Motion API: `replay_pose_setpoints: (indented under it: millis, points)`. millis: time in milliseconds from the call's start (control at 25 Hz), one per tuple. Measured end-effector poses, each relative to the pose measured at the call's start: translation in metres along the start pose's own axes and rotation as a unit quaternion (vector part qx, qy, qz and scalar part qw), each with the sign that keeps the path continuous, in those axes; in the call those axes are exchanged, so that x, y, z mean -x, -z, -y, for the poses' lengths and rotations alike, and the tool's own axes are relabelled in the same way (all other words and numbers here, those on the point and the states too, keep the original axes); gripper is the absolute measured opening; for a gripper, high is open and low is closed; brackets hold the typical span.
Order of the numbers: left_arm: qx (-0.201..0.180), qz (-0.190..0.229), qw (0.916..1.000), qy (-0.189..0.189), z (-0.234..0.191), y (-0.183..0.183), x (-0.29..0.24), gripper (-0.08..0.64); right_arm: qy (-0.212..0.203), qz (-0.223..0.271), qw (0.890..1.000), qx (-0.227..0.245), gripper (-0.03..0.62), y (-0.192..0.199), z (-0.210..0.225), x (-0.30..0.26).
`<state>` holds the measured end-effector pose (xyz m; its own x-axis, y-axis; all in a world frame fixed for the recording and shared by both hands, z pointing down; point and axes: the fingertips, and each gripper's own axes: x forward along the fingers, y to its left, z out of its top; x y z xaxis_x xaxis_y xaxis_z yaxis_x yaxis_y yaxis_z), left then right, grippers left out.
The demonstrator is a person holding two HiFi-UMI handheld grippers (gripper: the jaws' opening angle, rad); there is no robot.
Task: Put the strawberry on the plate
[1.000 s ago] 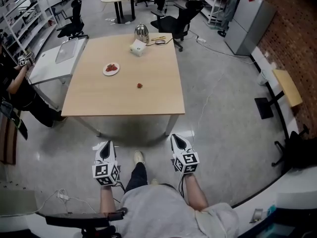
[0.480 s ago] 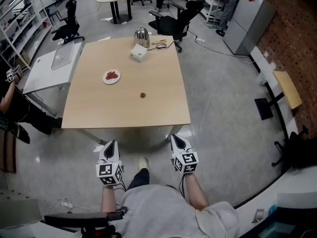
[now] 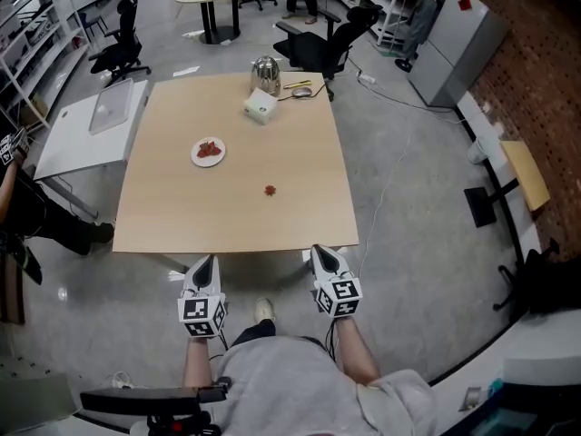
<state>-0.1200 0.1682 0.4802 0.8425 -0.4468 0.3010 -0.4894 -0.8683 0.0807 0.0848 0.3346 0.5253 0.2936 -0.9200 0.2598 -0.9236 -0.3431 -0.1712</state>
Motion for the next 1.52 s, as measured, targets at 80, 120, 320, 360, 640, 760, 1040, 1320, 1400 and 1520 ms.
replay_pose_setpoints:
  millis: [80, 120, 320, 360, 640, 760, 1040, 1320, 1400, 1520]
  points:
    - [-0.001, 0.002, 1.0, 0.002, -0.009, -0.001, -0.009, 0.02, 0.005, 0.002, 1.0, 0.001, 0.006, -0.001, 0.0, -0.011]
    - [-0.001, 0.003, 1.0, 0.003, -0.014, -0.001, -0.013, 0.02, 0.007, 0.002, 1.0, 0.001, 0.006, -0.002, 0.0, -0.016]
    - [0.004, 0.005, 1.0, 0.004, -0.035, -0.001, -0.026, 0.02, 0.009, 0.004, 1.0, 0.002, 0.006, -0.003, -0.007, -0.037]
    - [0.004, 0.005, 1.0, 0.004, -0.037, -0.001, -0.028, 0.02, 0.009, 0.004, 1.0, 0.002, 0.006, -0.004, -0.008, -0.04]
    - [0.011, -0.001, 0.9999, -0.001, -0.051, 0.0, -0.036, 0.02, 0.008, -0.004, 1.0, 0.004, 0.006, -0.005, -0.011, -0.056]
    - [0.015, -0.003, 0.9999, -0.004, -0.058, 0.001, -0.04, 0.02, 0.006, -0.007, 1.0, 0.005, 0.006, -0.005, -0.01, -0.066]
    - [0.023, -0.013, 0.9995, -0.017, -0.074, 0.007, -0.058, 0.02, -0.006, -0.017, 1.0, 0.011, 0.006, -0.001, -0.006, -0.101]
    - [0.026, -0.03, 0.9988, -0.027, -0.085, 0.012, -0.081, 0.02, -0.013, -0.035, 0.999, 0.013, 0.006, 0.002, 0.002, -0.131]
    - [0.028, -0.036, 0.9986, -0.028, -0.088, 0.013, -0.087, 0.02, -0.014, -0.04, 0.999, 0.017, 0.007, 0.004, 0.005, -0.142]
    - [0.034, -0.045, 0.9979, -0.031, -0.095, 0.019, -0.095, 0.02, -0.015, -0.049, 0.998, 0.024, 0.006, 0.01, 0.008, -0.156]
